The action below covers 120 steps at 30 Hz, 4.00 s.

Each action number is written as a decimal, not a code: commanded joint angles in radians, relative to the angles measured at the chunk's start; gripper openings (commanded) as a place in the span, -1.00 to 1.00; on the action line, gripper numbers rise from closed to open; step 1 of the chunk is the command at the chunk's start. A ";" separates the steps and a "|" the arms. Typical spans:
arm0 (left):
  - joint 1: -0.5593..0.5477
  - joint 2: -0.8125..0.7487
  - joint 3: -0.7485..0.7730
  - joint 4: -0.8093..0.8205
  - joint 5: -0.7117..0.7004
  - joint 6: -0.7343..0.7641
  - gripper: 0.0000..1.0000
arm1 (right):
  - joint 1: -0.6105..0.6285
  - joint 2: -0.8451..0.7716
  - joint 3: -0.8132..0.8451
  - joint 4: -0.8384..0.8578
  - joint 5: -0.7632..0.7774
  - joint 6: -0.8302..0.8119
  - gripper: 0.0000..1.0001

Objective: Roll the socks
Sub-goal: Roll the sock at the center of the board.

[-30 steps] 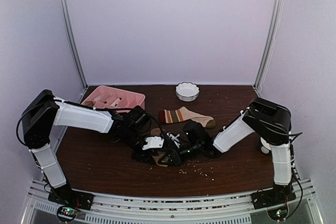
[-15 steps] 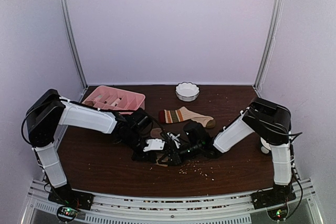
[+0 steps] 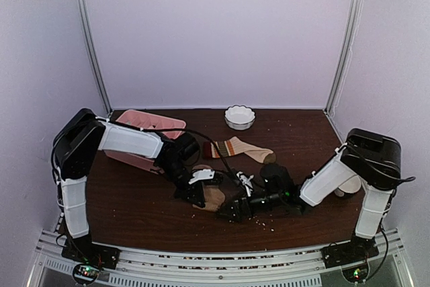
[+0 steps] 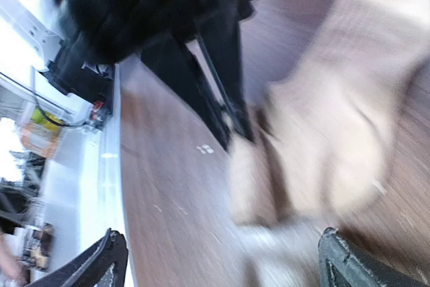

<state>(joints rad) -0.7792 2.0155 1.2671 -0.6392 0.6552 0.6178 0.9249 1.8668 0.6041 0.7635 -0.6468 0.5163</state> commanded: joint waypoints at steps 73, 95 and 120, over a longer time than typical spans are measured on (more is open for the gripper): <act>0.082 -0.171 -0.168 0.040 0.116 0.056 -0.16 | 0.056 0.237 0.293 -0.655 -0.001 -0.268 -1.00; -0.057 -0.236 -0.301 0.334 -0.219 0.079 -0.31 | 0.016 0.327 0.228 -0.474 -0.033 0.166 -1.00; -0.060 -0.255 -0.325 0.333 -0.215 0.122 -0.56 | 0.014 0.324 0.217 -0.495 0.007 0.184 -1.00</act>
<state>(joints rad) -0.8406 1.7512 0.9497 -0.3340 0.4644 0.7208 0.9333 2.0888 0.9005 0.5846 -0.7540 0.6888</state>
